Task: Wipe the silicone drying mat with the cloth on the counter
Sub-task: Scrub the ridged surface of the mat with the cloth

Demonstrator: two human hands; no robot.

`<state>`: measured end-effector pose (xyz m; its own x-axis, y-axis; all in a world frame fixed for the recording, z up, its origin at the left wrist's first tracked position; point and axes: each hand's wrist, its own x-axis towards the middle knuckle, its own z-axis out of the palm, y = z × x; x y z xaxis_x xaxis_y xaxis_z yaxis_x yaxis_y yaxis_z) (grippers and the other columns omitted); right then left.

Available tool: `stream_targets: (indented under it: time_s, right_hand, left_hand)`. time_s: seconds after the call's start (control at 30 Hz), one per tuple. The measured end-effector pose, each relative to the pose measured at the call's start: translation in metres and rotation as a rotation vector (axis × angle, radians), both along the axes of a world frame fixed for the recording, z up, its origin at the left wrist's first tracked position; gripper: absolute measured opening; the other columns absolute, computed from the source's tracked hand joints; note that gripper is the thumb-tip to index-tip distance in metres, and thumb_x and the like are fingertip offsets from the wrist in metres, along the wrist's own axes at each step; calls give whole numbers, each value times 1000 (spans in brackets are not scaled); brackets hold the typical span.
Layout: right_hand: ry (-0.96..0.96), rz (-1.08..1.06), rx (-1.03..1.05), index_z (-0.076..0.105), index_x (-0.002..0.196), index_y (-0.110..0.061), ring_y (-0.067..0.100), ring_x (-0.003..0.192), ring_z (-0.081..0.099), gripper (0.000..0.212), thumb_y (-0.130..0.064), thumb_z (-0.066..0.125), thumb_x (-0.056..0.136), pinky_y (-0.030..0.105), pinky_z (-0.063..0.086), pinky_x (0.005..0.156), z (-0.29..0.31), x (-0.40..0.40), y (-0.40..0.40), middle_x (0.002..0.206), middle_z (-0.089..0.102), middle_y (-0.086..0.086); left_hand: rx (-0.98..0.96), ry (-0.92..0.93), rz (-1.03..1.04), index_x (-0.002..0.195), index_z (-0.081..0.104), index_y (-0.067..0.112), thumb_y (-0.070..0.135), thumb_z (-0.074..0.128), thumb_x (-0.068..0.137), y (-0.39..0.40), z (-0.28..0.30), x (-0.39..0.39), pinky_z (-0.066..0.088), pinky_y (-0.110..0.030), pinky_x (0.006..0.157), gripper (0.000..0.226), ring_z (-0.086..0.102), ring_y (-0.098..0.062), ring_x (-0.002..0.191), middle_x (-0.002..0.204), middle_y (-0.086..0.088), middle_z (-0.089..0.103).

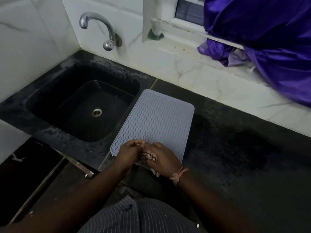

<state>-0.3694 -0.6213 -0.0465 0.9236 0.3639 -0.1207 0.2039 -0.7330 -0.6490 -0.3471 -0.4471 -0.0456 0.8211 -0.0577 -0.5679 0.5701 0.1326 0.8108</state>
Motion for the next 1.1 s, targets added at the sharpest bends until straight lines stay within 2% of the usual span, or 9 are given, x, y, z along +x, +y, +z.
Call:
stream_targets:
  time_s: [0.1, 0.2, 0.27, 0.4, 0.53, 0.67, 0.83, 0.93, 1.1]
  right_hand:
    - [-73, 50, -110, 48, 148, -39, 23, 105, 60, 58, -29, 62, 93, 40, 52, 85, -10, 6, 9, 120, 58, 1]
    - [-170, 63, -268, 51, 142, -38, 28, 101, 56, 48, -46, 56, 95, 43, 51, 79, -17, 7, 20, 117, 56, 3]
    - [-180, 62, -321, 56, 133, -38, 29, 101, 52, 41, -49, 54, 94, 43, 50, 80, -20, 8, 25, 116, 51, 2]
    - [-105, 189, -215, 67, 118, -27, 31, 92, 55, 28, -32, 59, 92, 41, 50, 75, -17, 26, 20, 110, 49, 6]
    - [-89, 213, -210, 73, 116, -20, 30, 87, 59, 28, -19, 62, 91, 39, 53, 75, -13, 58, 10, 108, 52, 11]
    - [-90, 48, -177, 75, 113, -14, 29, 85, 62, 22, -15, 61, 95, 38, 56, 74, -15, 101, -12, 106, 51, 11]
    - [-59, -137, -174, 68, 128, -10, 33, 94, 63, 32, -14, 60, 97, 41, 58, 83, -15, 124, -15, 117, 52, 17]
    - [-17, -73, -88, 48, 142, -23, 22, 106, 61, 48, -30, 63, 97, 39, 57, 89, -8, 92, 1, 127, 53, 8]
    - [-90, 225, -141, 62, 113, -23, 21, 94, 57, 21, -31, 63, 93, 40, 51, 76, -11, 38, 22, 107, 50, 1]
  left_hand:
    - [451, -177, -58, 110, 75, 14, 11, 66, 94, 4, -5, 1, 59, -40, 89, 18, 74, -20, 95, 102, -4, 78]
    - [896, -304, -238, 112, 77, 11, 22, 65, 98, 9, -6, 2, 55, -42, 92, 22, 72, -24, 97, 106, -11, 75]
    - [1048, -324, -338, 113, 77, 12, 23, 63, 98, 14, -6, -2, 53, -41, 93, 23, 68, -30, 99, 111, -15, 70]
    - [1129, -448, -473, 105, 75, 10, 12, 63, 93, 22, 2, -9, 53, -43, 83, 17, 64, -33, 97, 106, -12, 64]
    - [1152, -418, -589, 121, 69, 13, 6, 55, 95, 27, 11, -4, 54, -44, 90, 30, 58, -30, 112, 123, -9, 57]
    - [1113, -395, -656, 127, 66, 13, 6, 53, 98, 30, 12, -2, 55, -42, 90, 32, 57, -26, 112, 129, -7, 54]
    - [1094, -374, -620, 123, 69, 13, 4, 59, 94, 33, 9, 4, 54, -43, 89, 32, 57, -26, 113, 128, -6, 57]
    - [1108, -441, -594, 126, 68, 14, 10, 60, 94, 33, 5, 2, 52, -44, 93, 33, 55, -28, 118, 130, -5, 57]
    - [1177, -495, -620, 125, 67, 16, 21, 70, 90, 38, -4, 10, 48, -43, 96, 36, 53, -33, 115, 130, -8, 55]
